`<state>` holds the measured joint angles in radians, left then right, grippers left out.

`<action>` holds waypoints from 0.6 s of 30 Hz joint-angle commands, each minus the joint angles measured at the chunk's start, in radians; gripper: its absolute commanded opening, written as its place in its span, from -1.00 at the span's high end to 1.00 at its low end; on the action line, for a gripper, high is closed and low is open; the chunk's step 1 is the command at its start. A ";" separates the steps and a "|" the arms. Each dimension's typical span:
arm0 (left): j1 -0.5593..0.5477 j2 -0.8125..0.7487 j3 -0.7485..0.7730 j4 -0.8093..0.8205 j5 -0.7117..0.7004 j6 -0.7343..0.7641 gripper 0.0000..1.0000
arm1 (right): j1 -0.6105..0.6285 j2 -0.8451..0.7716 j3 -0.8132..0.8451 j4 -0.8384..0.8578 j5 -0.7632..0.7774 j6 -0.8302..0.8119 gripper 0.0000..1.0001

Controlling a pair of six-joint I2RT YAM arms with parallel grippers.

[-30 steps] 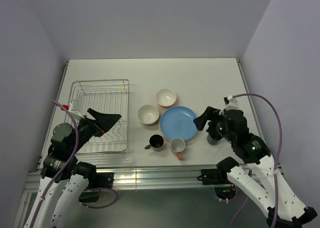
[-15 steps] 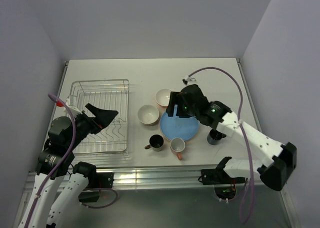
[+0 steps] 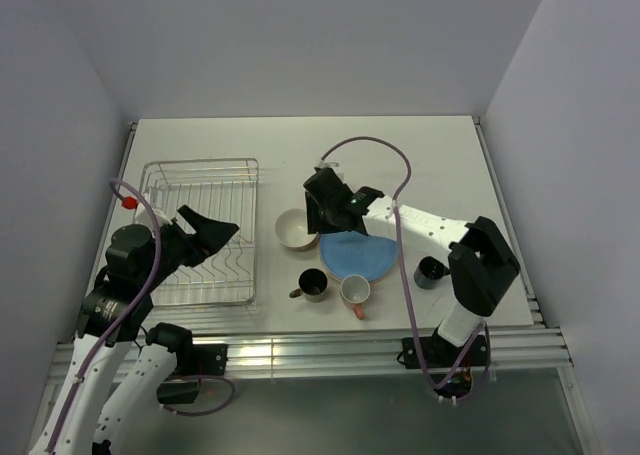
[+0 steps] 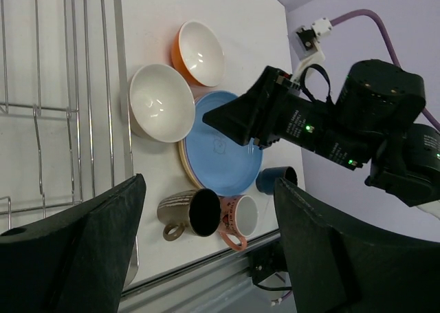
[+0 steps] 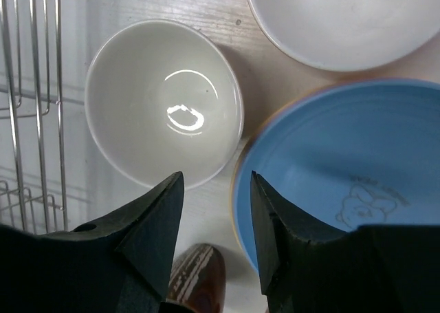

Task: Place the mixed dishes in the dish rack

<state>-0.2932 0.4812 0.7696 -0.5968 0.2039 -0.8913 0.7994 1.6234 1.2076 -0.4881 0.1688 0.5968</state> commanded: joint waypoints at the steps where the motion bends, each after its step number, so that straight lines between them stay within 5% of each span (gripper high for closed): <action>1: 0.005 0.017 0.011 0.026 0.017 0.031 -0.61 | 0.014 0.059 0.075 0.052 0.034 0.000 -0.01; 18: 0.005 0.020 0.017 0.020 0.048 0.048 -0.53 | 0.011 0.210 0.149 0.046 0.115 -0.022 0.17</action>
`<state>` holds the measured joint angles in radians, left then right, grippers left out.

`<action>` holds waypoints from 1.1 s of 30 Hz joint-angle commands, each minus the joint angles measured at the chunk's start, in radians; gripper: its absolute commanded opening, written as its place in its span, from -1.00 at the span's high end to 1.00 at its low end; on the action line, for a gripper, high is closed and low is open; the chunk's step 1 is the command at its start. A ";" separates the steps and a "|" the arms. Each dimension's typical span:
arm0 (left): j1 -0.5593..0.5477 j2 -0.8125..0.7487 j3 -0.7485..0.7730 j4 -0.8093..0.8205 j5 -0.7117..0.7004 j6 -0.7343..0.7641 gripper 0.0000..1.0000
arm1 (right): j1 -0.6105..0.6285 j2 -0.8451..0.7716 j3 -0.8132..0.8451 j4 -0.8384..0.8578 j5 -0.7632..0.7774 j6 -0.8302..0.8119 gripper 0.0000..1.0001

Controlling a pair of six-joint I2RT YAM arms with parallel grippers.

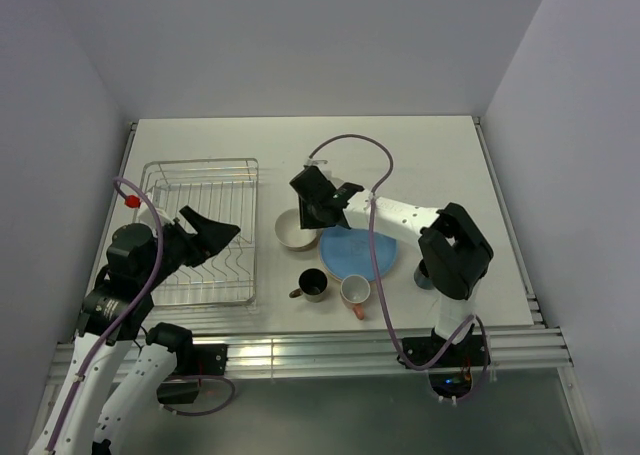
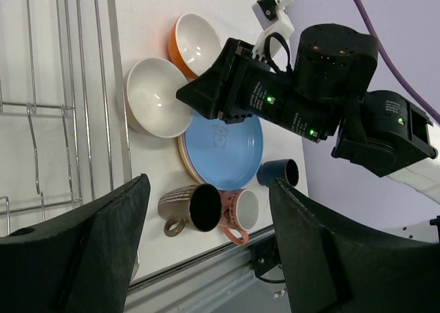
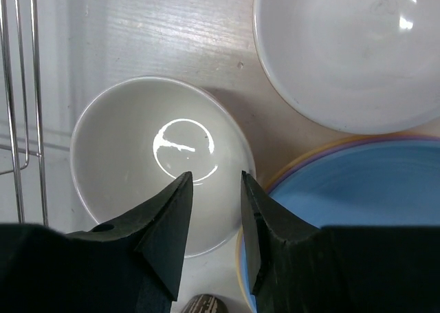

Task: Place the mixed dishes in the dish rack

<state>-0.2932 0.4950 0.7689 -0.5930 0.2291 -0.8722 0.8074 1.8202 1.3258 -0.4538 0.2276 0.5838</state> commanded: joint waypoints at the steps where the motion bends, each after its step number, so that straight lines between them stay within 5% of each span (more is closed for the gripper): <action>1: 0.005 0.007 0.018 0.016 0.027 0.030 -0.52 | 0.001 0.010 0.023 0.020 0.059 -0.010 0.16; 24: 0.005 0.002 -0.029 0.048 0.041 0.015 -0.50 | -0.010 0.033 0.001 0.015 0.130 -0.061 0.10; 33: 0.005 0.033 -0.016 0.047 0.061 0.027 -0.50 | -0.011 0.067 0.003 0.063 0.062 -0.062 0.43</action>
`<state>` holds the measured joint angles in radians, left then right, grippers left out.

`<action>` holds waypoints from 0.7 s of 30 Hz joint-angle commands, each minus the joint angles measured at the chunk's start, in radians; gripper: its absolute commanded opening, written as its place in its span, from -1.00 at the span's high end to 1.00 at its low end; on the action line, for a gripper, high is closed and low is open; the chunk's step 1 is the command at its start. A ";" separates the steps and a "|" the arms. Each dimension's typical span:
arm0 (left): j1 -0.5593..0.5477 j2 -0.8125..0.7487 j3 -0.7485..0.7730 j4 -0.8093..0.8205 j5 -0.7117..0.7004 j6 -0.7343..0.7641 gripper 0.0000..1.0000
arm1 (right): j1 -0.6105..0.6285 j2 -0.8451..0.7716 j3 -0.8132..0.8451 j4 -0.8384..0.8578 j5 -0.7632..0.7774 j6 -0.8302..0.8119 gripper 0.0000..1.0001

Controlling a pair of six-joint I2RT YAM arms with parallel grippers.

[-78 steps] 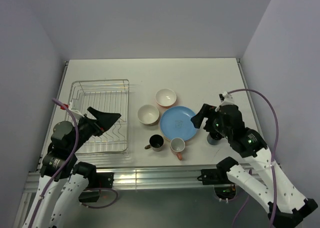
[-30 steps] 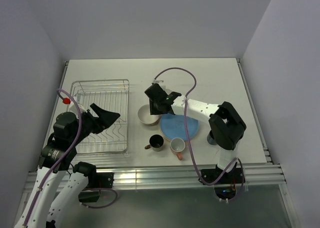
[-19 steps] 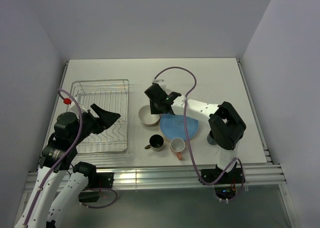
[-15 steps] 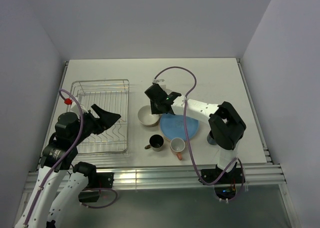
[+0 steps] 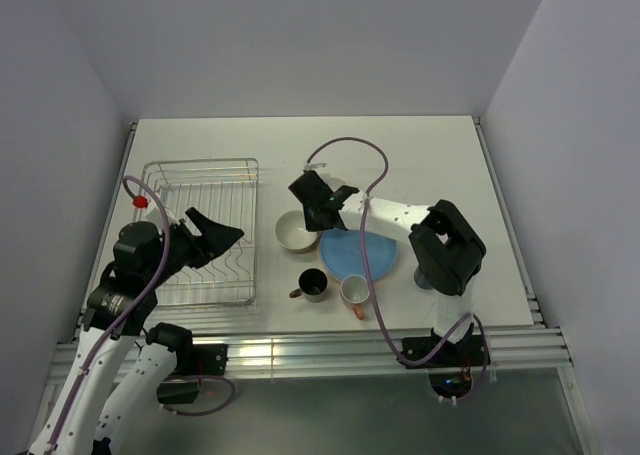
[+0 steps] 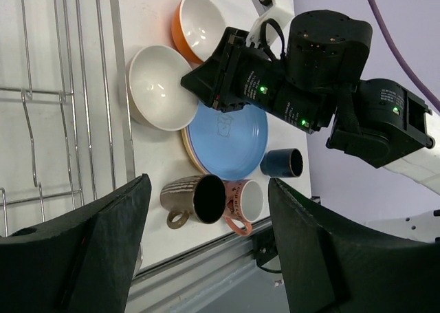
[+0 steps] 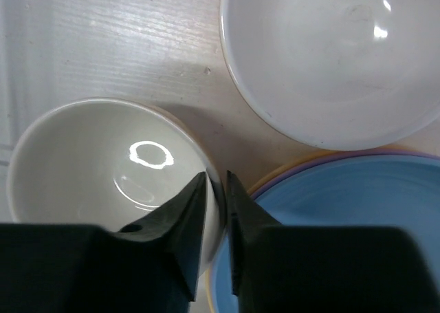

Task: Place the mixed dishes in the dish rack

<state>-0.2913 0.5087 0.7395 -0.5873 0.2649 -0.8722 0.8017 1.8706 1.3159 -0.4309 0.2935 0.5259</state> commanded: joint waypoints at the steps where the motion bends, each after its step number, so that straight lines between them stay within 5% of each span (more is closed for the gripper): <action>1: 0.003 0.024 0.018 0.041 0.027 0.030 -0.50 | -0.007 0.018 0.016 0.041 -0.008 -0.006 0.58; 4: 0.003 0.043 0.032 0.040 0.036 0.039 -0.50 | -0.015 0.025 0.026 0.041 -0.016 -0.010 1.00; 12: 0.003 0.181 0.037 0.075 0.108 0.084 -0.69 | -0.033 -0.088 0.009 0.055 -0.033 -0.021 1.00; 21: 0.003 0.244 0.057 0.217 0.223 0.041 -0.76 | -0.130 -0.318 -0.050 0.038 -0.229 -0.014 1.00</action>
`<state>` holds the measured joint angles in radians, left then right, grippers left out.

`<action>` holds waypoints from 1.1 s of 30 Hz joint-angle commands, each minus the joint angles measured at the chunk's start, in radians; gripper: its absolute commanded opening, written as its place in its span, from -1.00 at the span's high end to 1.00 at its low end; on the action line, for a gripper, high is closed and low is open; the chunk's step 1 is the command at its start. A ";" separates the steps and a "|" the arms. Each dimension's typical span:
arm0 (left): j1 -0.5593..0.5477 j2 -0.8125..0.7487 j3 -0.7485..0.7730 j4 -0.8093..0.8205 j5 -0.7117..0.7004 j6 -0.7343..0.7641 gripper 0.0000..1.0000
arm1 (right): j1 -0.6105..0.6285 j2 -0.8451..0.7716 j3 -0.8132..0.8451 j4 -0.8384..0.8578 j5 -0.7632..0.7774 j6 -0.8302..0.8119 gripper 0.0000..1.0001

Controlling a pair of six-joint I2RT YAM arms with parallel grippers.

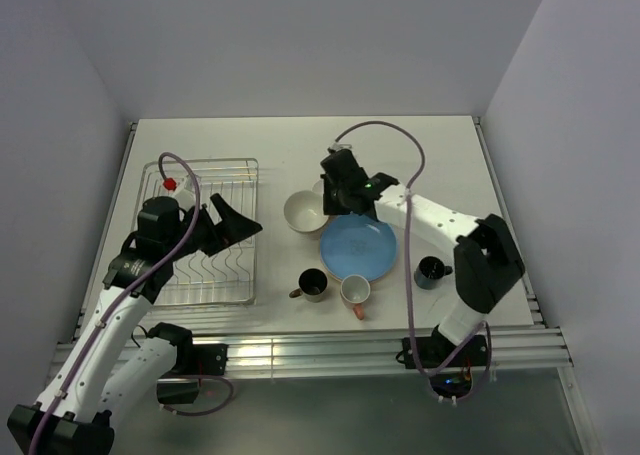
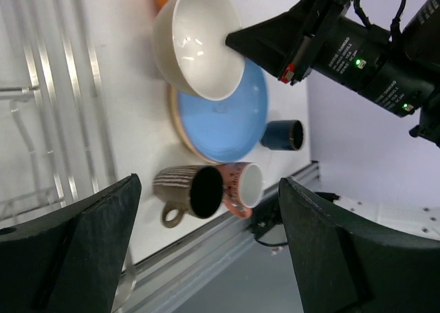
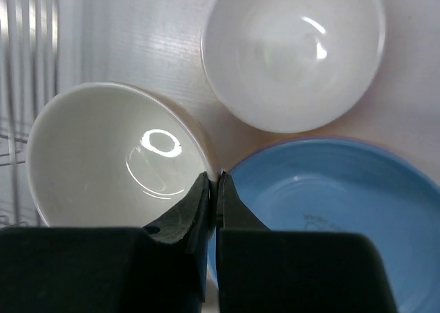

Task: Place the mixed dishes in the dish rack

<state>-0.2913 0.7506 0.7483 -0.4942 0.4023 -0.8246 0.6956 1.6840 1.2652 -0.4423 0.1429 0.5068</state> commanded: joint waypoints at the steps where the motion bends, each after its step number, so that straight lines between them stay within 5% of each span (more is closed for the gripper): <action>1: 0.003 0.009 0.034 0.150 0.128 -0.033 -0.77 | -0.030 -0.153 -0.016 0.051 -0.098 0.006 1.00; 9: -0.038 0.050 -0.020 0.404 0.204 -0.211 -0.84 | -0.045 -0.349 -0.082 0.082 -0.288 0.027 1.00; 23: -0.224 0.243 0.088 0.390 0.036 -0.182 -0.98 | -0.034 -0.478 -0.115 0.080 -0.379 0.065 1.00; 33: -0.259 0.328 0.112 0.462 0.020 -0.192 -0.98 | -0.030 -0.480 -0.118 0.083 -0.402 0.073 1.00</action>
<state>-0.5449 1.0752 0.8085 -0.1139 0.4374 -1.0119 0.6586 1.2491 1.1393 -0.4423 -0.2253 0.5537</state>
